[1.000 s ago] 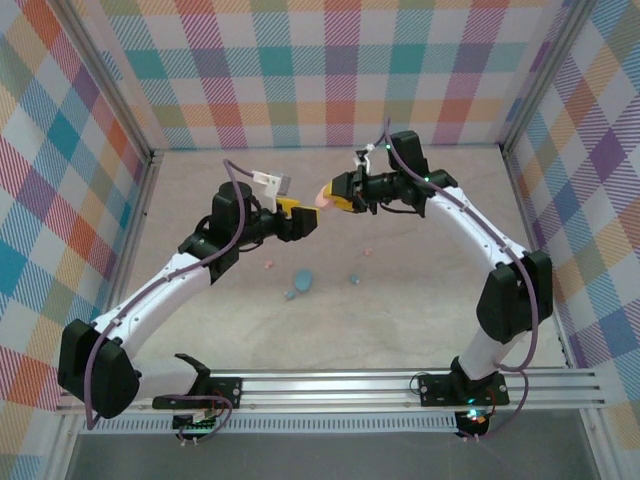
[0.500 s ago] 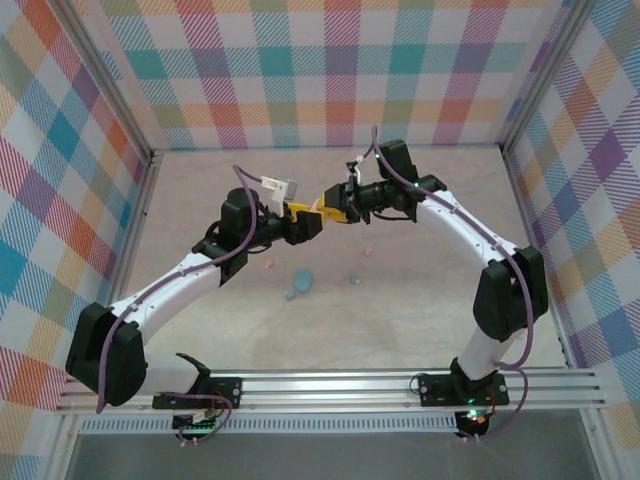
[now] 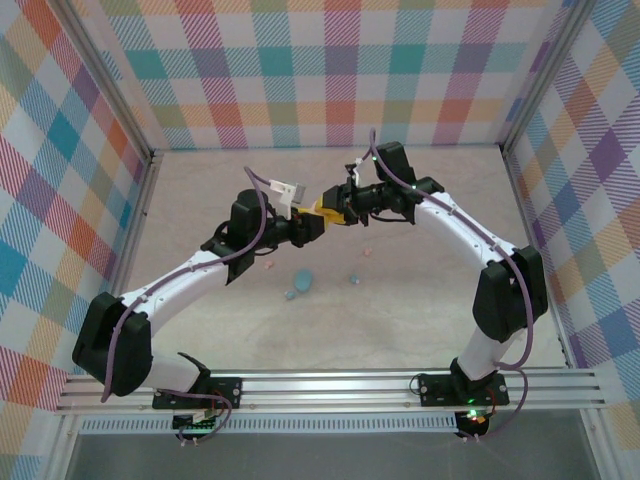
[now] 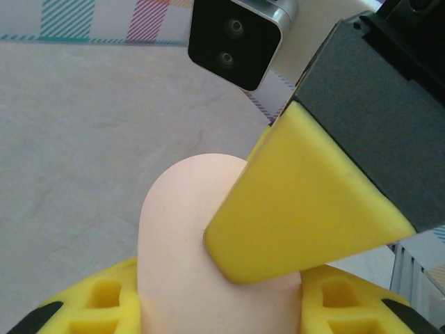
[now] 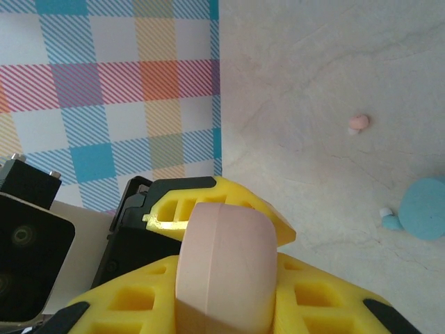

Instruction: Insert the wireless bluetooth earbuds into the charging case

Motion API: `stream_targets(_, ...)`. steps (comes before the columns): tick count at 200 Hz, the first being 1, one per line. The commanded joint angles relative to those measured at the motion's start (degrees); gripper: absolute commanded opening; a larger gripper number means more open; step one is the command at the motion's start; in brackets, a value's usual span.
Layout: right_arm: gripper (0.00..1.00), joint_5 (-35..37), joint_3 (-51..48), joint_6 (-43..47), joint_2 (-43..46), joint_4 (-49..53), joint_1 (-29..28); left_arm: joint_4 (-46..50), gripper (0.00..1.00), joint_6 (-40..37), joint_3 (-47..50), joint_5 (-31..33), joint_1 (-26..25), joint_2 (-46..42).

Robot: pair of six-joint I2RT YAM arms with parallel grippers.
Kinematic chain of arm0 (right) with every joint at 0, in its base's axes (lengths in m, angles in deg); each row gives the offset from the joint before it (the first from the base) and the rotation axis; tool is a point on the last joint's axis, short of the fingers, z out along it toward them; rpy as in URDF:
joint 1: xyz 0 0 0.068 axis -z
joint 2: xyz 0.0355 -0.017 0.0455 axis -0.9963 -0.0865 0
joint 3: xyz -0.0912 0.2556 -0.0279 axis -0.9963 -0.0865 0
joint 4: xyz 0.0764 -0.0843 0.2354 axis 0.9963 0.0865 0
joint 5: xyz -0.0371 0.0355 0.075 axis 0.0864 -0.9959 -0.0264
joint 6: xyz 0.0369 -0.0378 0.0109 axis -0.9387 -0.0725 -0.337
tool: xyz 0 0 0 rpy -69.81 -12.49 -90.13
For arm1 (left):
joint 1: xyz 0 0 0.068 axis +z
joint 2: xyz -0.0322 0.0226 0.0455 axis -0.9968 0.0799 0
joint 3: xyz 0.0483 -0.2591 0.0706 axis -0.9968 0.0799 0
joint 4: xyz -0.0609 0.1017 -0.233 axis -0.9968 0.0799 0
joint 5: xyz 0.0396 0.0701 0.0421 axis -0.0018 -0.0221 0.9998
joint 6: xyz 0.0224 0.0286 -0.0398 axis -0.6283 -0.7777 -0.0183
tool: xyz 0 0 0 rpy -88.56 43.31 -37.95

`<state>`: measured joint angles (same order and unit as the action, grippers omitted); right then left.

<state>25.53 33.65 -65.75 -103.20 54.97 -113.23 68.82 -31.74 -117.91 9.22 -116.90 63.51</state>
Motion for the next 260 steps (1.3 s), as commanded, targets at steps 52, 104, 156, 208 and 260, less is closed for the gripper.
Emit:
stream_targets(52,0.61,16.8,-7.9,0.5,4.8,6.7,5.0,-0.6,0.21,0.3,1.5,22.7,-6.8,7.2)
stream_targets(104,0.6,20.0,-16.0,4.0,6.0,6.2,11.7,2.6,0.21,4.2,-8.3,38.1,-12.6,25.3)
stream_targets(156,0.6,19.9,-16.0,7.7,2.4,6.3,12.1,5.2,0.29,4.2,-13.8,43.5,-13.9,35.3)
stream_targets(208,0.6,21.1,-16.0,8.6,0.9,6.3,12.1,7.7,0.53,4.4,-14.3,44.8,-14.3,36.5)
stream_targets(260,0.61,24.2,-15.3,10.9,0.7,9.6,12.0,11.1,0.71,3.4,-14.1,44.5,-14.5,30.0)
